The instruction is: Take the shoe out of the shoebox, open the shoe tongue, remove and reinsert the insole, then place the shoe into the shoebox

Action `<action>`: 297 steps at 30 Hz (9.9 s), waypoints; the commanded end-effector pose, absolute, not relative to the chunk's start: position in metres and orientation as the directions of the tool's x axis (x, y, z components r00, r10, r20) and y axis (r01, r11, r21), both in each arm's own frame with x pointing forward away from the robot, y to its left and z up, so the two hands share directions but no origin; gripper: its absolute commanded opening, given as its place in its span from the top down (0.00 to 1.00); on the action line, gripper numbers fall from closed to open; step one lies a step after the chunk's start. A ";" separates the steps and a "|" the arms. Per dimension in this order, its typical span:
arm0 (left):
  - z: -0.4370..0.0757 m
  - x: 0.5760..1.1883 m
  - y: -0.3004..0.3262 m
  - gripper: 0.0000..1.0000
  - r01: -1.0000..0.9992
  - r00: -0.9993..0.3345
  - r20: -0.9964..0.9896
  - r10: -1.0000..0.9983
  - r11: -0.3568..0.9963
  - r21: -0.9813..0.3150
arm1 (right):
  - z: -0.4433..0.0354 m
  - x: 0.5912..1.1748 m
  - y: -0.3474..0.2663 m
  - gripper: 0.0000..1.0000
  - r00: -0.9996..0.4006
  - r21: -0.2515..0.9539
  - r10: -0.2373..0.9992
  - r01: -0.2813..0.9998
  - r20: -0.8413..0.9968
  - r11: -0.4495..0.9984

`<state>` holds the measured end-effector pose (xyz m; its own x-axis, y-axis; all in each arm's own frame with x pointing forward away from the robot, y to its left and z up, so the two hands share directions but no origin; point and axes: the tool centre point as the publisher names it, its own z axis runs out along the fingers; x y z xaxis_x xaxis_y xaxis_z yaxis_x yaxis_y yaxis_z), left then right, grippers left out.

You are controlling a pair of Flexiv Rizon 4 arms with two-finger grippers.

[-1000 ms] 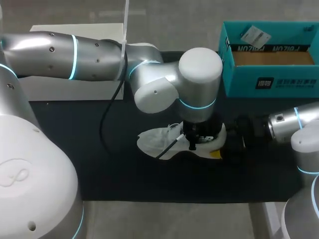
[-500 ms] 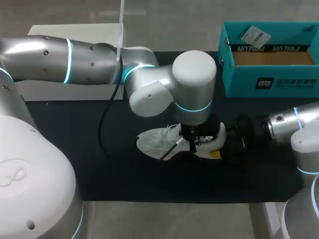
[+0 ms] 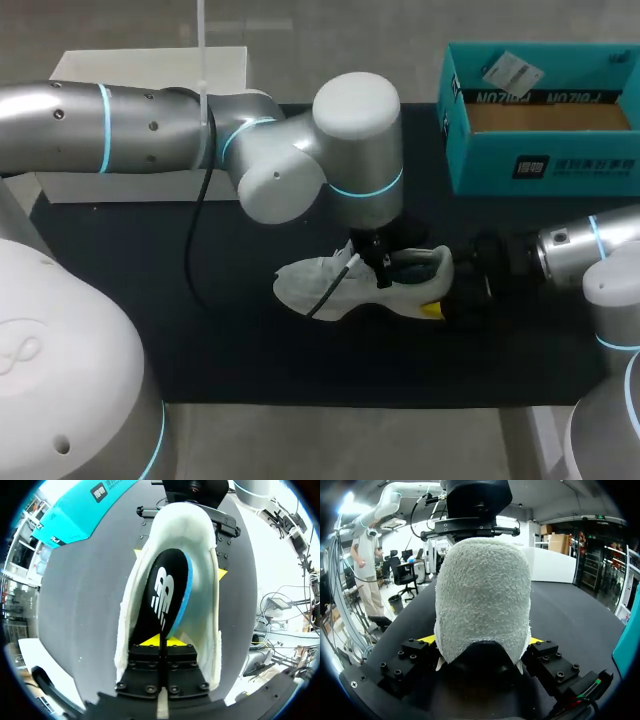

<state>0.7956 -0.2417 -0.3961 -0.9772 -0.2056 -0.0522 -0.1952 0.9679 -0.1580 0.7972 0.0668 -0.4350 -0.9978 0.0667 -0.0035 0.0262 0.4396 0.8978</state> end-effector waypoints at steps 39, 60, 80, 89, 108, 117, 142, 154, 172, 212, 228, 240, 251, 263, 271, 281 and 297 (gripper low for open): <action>-0.271 0.797 -0.280 1.00 0.028 -0.982 0.127 0.137 0.779 -0.626 | -0.438 0.797 0.068 1.00 -0.998 0.897 0.068 0.027 -0.004 0.442; -0.141 0.810 -0.331 1.00 0.060 -0.872 0.113 0.476 0.335 -0.940 | -0.438 0.797 0.068 1.00 -0.998 0.897 0.068 0.027 -0.004 0.442; -0.133 0.811 -0.333 1.00 0.049 -0.851 0.107 0.513 0.282 -0.958 | -0.438 0.797 0.068 1.00 -0.998 0.897 0.068 0.027 -0.004 0.442; -0.075 0.768 -0.334 1.00 -0.099 -0.860 0.164 0.483 0.158 -0.982 | -0.438 0.797 0.068 1.00 -0.998 0.897 0.068 0.027 -0.004 0.442; -0.009 0.654 -0.281 1.00 -0.298 -0.767 0.291 0.571 0.084 -0.951 | -0.438 0.797 0.068 1.00 -0.998 0.897 0.068 0.027 -0.004 0.442; 0.001 0.604 -0.265 1.00 -0.432 -0.673 0.415 0.612 0.130 -0.892 | -0.438 0.797 0.068 1.00 -0.998 0.897 0.068 0.027 -0.004 0.442; 0.000 0.540 -0.208 1.00 -0.517 -0.716 0.505 0.483 0.119 -0.847 | -0.438 0.797 0.068 1.00 -0.998 0.897 0.068 0.027 -0.004 0.442; -0.010 0.543 -0.205 1.00 -0.645 -0.646 0.645 0.408 0.160 -0.747 | -0.438 0.797 0.068 1.00 -0.998 0.897 0.068 0.027 -0.004 0.442; -0.010 0.545 -0.205 1.00 -0.629 -0.668 0.635 0.388 0.163 -0.760 | -0.438 0.797 0.068 1.00 -0.998 0.897 0.068 0.027 -0.004 0.442; -0.010 0.545 -0.205 1.00 -0.629 -0.668 0.635 0.388 0.163 -0.760 | -0.417 0.795 0.041 0.00 -0.986 0.816 0.155 0.036 -0.065 0.577; -0.010 0.545 -0.205 1.00 -0.629 -0.668 0.635 0.388 0.163 -0.760 | -0.343 0.796 0.014 0.00 -0.970 0.606 0.186 0.055 -0.156 0.794; -0.010 0.545 -0.205 1.00 -0.629 -0.668 0.635 0.388 0.163 -0.760 | -0.308 0.809 0.016 0.00 -0.969 0.473 0.166 0.062 -0.181 0.879; -0.010 0.545 -0.205 1.00 -0.629 -0.668 0.635 0.388 0.163 -0.760 | -0.296 0.823 0.039 0.00 -0.975 0.323 0.139 0.077 -0.172 0.943; -0.010 0.545 -0.205 1.00 -0.629 -0.668 0.635 0.388 0.163 -0.760 | -0.311 0.845 0.066 0.00 -0.976 0.264 0.066 0.009 -0.208 0.964; -0.010 0.545 -0.205 1.00 -0.629 -0.668 0.635 0.388 0.163 -0.760 | -0.330 0.847 0.073 0.00 -0.981 0.237 0.061 0.016 -0.183 0.971; -0.010 0.545 -0.205 1.00 -0.629 -0.668 0.635 0.388 0.163 -0.760 | -0.346 0.849 0.092 0.03 -0.987 0.183 0.031 0.002 -0.157 0.983; -0.010 0.545 -0.205 1.00 -0.629 -0.668 0.635 0.388 0.163 -0.760 | -0.376 0.854 0.101 0.34 -0.996 0.151 0.011 -0.003 -0.090 0.988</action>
